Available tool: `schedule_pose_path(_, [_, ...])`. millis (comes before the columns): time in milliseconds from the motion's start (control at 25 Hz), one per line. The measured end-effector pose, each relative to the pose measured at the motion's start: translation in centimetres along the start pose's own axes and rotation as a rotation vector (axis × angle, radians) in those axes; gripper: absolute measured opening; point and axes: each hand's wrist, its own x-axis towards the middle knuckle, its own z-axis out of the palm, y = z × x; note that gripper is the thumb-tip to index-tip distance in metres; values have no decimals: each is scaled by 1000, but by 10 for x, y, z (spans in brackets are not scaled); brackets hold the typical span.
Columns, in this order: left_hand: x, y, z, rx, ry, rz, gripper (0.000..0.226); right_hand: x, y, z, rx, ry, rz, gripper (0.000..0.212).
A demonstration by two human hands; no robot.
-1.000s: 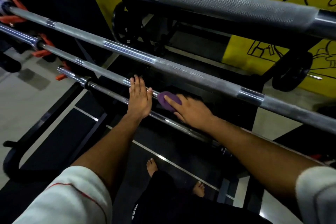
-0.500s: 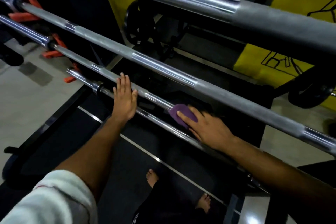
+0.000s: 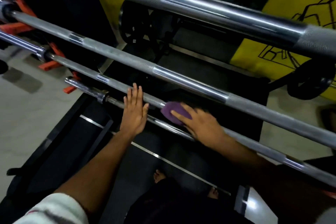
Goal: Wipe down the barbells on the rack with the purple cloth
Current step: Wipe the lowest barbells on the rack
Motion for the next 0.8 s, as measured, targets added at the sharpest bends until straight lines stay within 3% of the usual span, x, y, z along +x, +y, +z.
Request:
schedule_pose_path(160, [0, 1, -5, 60, -13, 7, 65, -59, 18, 0, -71, 27, 126, 79])
schedule_pose_path(320, [0, 5, -11, 54, -32, -2, 64, -28, -7, -5, -66, -16, 270, 85])
schedule_pose_path(520, [2, 1, -30, 193, -86, 42, 77, 36, -25, -4, -4, -16, 173, 81])
schedule_pose_path(680, [5, 8, -46, 329, -163, 87, 83, 71, -31, 1, 173, -54, 76, 69])
schedule_pose_path(800, [21, 31, -54, 280, -206, 297, 82, 78, -22, -3, 478, -37, 223, 58])
